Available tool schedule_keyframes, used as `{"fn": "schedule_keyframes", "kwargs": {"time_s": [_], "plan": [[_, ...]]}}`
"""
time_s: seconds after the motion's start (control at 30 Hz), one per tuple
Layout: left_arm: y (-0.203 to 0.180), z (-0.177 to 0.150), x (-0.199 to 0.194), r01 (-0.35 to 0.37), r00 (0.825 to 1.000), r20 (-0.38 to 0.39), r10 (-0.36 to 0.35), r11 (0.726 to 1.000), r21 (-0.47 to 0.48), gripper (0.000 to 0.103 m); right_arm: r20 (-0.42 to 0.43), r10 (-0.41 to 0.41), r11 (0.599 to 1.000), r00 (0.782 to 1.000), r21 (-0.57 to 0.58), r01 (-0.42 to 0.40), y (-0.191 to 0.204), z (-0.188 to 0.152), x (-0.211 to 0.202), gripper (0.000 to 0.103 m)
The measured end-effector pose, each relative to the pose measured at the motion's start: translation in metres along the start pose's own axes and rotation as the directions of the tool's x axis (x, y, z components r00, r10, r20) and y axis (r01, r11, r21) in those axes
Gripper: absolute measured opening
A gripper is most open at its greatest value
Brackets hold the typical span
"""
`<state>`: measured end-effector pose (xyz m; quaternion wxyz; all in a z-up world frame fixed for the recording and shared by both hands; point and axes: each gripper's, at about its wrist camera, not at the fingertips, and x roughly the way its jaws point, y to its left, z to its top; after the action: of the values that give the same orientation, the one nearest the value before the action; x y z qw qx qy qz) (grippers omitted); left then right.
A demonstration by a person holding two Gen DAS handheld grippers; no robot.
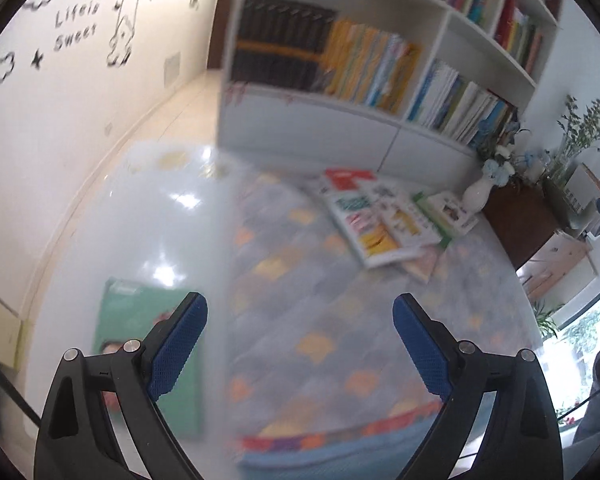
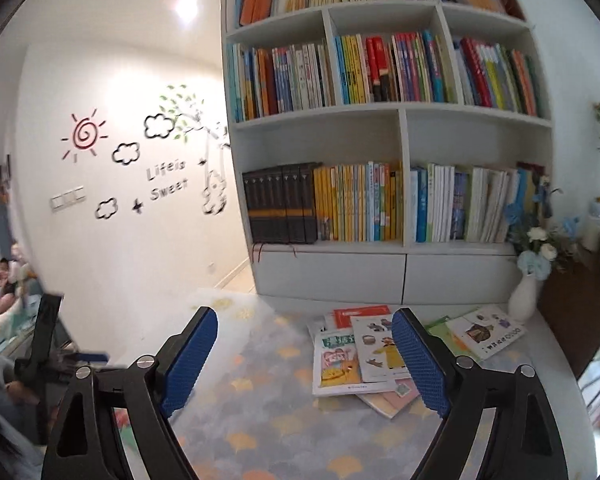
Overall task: Organize books
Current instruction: 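Move both tools back to the books on the bed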
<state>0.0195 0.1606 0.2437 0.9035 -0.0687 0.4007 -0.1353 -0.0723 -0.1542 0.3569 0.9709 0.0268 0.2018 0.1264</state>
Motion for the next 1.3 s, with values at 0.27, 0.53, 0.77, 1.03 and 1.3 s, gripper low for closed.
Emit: {"fn": "schedule_keyframes", "kwargs": {"time_s": [0.27,0.53,0.77,1.03,1.3], "plan": [[-0.119,0.050,0.048,-0.050,0.997,0.063,0.040,0.985,0.166,0.094,0.081,-0.052,0.998,0.995,0.044,0.049,-0.105,0.032,0.018,0.094],[-0.136,0.055,0.138,-0.142,0.990,0.015,0.141,0.981,0.133,0.094,0.020,0.009,0.950,1.000,0.312,-0.015,-0.192,0.004,0.060,0.100],[-0.146,0.050,0.228,-0.024,1.000,0.017,0.023,0.998,0.051,0.094,-0.227,0.015,0.867,0.974,0.487,0.100,-0.249,-0.079,0.158,0.100],[-0.155,0.051,0.329,0.007,1.000,-0.014,-0.009,0.988,-0.155,0.093,-0.320,0.038,0.934,0.947,0.347,0.080,-0.256,-0.152,0.291,0.100],[-0.166,0.043,0.365,0.014,1.000,-0.024,-0.020,0.977,-0.212,0.091,-0.320,0.099,0.927,0.942,0.375,0.030,-0.272,-0.186,0.348,0.098]]}}
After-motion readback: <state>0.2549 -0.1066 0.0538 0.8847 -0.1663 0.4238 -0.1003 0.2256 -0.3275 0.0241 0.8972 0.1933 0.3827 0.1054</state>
